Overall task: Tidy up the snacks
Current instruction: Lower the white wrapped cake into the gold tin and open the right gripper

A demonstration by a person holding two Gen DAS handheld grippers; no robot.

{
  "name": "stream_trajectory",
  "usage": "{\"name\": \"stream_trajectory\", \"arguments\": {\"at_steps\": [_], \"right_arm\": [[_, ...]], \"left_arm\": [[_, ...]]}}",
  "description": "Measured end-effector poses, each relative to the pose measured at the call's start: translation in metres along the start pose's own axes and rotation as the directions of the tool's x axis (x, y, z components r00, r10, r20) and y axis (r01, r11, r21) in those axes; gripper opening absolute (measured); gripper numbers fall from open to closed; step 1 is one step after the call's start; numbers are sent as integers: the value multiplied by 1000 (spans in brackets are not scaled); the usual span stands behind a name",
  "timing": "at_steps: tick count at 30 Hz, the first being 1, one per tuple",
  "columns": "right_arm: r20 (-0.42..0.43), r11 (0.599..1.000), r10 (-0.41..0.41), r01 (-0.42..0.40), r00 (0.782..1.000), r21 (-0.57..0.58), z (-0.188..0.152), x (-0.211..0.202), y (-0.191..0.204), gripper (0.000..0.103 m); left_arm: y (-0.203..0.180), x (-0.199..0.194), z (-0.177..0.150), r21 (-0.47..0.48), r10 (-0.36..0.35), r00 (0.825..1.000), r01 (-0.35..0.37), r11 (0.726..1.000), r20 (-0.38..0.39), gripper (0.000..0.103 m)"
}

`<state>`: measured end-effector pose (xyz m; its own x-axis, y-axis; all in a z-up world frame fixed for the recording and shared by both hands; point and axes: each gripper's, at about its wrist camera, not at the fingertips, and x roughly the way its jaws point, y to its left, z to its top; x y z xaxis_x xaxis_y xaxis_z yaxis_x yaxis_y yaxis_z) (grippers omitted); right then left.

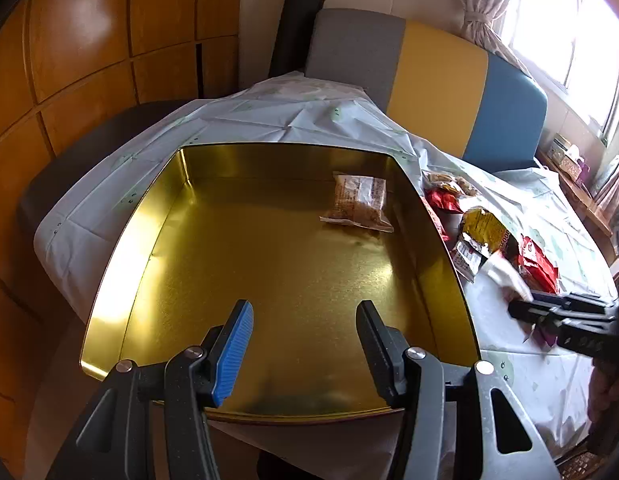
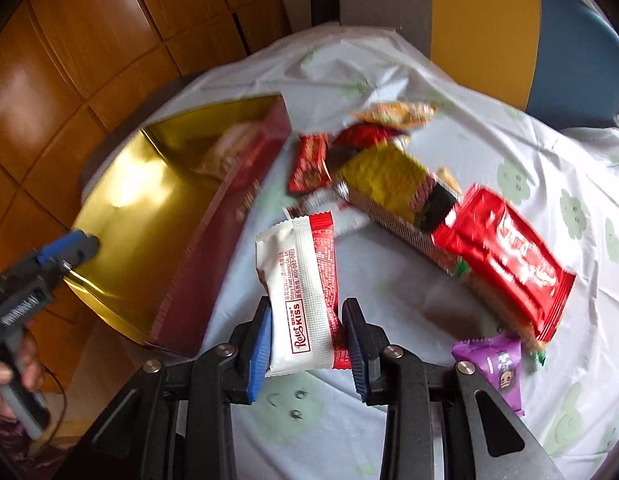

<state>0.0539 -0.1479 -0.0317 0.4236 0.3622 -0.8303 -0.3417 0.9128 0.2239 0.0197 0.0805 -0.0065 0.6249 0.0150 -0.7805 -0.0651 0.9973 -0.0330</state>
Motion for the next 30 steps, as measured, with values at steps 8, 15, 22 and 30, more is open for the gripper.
{"name": "stream_trajectory", "arguments": {"at_steps": [8, 15, 22, 30], "right_arm": [[55, 996, 86, -85, 995, -25, 22, -15, 37, 35], [48, 990, 133, -130, 990, -47, 32, -9, 69, 34], [23, 991, 134, -133, 991, -31, 43, 11, 90, 35], [-1, 995, 101, -101, 995, -24, 55, 32, 102, 35]], "left_arm": [[2, -1, -2, -15, 9, 1000, -9, 1000, -3, 55], [10, -4, -4, -34, 28, 1000, -28, 999, 4, 55], [19, -3, -4, -52, 41, 999, -41, 998, 4, 55], [25, -1, -5, -68, 45, 999, -45, 997, 1, 55]]}}
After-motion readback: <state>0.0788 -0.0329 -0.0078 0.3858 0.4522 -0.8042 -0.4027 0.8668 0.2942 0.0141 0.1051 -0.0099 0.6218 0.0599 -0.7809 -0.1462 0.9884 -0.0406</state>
